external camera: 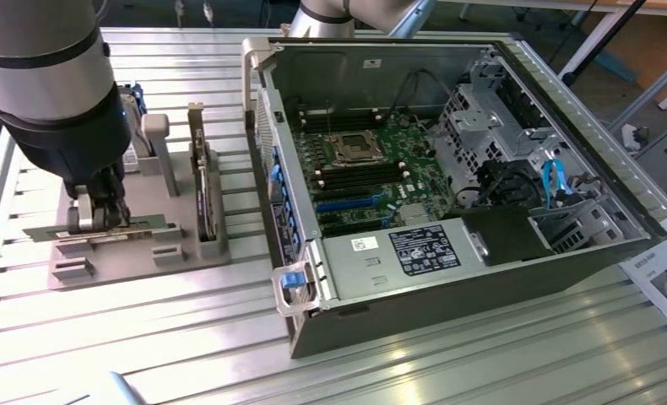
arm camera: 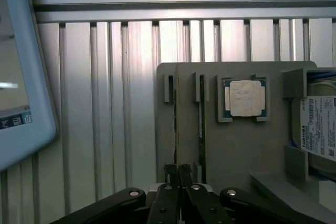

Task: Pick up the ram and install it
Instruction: 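Pick up the ram and move it above insertion slot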

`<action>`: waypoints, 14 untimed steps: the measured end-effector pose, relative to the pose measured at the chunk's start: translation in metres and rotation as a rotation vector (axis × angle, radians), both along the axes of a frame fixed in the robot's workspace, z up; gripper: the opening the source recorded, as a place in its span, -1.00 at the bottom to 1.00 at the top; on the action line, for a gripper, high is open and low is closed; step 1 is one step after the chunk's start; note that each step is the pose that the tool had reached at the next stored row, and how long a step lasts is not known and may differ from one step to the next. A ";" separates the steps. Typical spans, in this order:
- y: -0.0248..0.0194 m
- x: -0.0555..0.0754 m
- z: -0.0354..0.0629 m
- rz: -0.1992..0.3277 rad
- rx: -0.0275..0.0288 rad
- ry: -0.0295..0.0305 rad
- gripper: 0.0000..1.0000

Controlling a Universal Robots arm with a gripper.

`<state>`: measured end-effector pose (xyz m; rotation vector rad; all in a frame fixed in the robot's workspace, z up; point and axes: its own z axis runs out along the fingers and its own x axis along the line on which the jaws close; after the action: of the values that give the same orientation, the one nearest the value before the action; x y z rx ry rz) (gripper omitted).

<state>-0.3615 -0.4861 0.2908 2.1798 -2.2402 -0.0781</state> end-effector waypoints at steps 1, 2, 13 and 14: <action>0.0000 0.000 0.0019 0.000 0.0002 0.0000 -0.76; 0.0000 0.000 0.0033 0.000 0.0004 0.0000 -0.76; 0.0000 0.000 0.0236 0.000 0.0020 -0.0001 -0.76; 0.0000 0.000 0.0264 0.000 0.0022 0.0000 -0.76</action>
<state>-0.3616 -0.4861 0.3172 2.1808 -2.2412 -0.0806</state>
